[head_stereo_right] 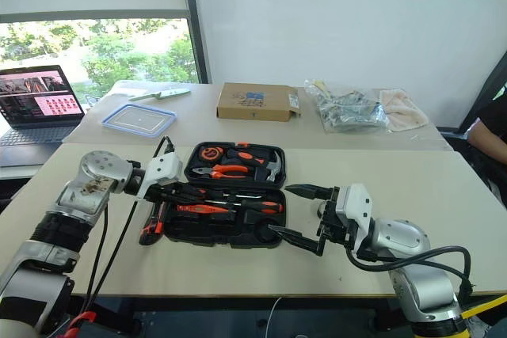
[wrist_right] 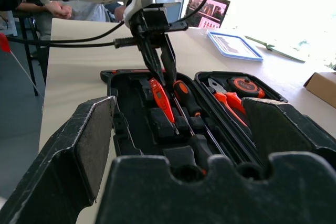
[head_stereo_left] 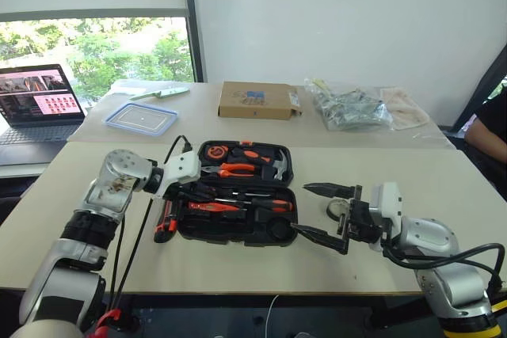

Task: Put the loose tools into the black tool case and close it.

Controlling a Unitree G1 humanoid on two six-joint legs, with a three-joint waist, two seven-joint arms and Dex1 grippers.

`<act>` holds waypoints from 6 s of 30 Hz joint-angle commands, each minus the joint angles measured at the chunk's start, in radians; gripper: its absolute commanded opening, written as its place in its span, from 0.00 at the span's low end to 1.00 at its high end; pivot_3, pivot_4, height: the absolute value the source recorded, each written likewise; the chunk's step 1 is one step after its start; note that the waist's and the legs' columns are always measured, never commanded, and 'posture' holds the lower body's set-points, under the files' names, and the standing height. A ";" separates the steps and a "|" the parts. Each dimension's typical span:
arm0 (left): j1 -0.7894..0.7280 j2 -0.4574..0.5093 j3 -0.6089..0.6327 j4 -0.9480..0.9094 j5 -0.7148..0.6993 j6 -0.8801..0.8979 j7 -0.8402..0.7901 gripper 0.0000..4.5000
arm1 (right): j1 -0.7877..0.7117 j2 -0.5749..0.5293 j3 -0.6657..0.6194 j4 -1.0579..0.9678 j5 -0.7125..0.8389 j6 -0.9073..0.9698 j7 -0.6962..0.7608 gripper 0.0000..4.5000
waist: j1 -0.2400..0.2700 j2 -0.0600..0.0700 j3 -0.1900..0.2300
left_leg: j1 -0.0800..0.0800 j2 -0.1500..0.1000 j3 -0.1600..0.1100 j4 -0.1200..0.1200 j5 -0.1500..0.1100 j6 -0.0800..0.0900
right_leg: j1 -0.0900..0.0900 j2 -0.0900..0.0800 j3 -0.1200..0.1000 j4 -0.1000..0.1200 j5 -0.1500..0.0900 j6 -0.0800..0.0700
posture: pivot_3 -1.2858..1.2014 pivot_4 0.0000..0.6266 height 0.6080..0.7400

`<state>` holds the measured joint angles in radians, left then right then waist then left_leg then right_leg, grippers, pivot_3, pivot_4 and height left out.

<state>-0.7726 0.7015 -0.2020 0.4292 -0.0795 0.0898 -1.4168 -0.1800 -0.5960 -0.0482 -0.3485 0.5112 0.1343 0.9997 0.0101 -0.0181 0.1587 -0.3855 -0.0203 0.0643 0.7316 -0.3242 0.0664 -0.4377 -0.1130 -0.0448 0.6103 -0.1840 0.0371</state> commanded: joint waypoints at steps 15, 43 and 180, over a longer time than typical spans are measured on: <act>0.054 -0.012 -0.010 -0.016 0.027 -0.013 0.065 0.02 | 0.002 0.003 -0.011 -0.020 0.000 -0.030 0.000 1.00 | 0.001 0.000 0.000 | 0.000 0.000 0.000 0.000 0.000 0.000 | 0.000 0.000 0.000 0.000 0.000 0.000 | 0.52 0.24 1.00; 0.044 -0.039 0.049 0.012 -0.055 0.003 0.069 0.02 | 0.029 -0.002 -0.007 -0.041 0.010 -0.014 0.004 1.00 | 0.001 0.000 0.000 | 0.001 0.000 0.000 0.001 0.001 -0.001 | 0.001 0.000 0.000 0.001 0.000 0.000 | 0.52 0.24 1.00; 0.070 0.156 0.031 -0.216 -0.281 0.243 -0.168 0.30 | 0.072 -0.042 -0.026 -0.085 0.019 -0.034 -0.017 1.00 | 0.001 -0.005 0.003 | 0.013 0.000 -0.001 -0.014 0.004 -0.011 | 0.003 0.003 0.003 0.000 -0.003 -0.009 | 0.52 0.24 1.00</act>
<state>-0.6422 0.8821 -0.1170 0.1584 -0.4366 0.4219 -1.5542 -0.0988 -0.6372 -0.0577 -0.4025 0.5147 0.0999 0.9886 0.0115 -0.0233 0.1622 -0.3723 -0.0200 0.0636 0.7174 -0.3200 0.0553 -0.4351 -0.1096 -0.0420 0.6113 -0.1867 0.0276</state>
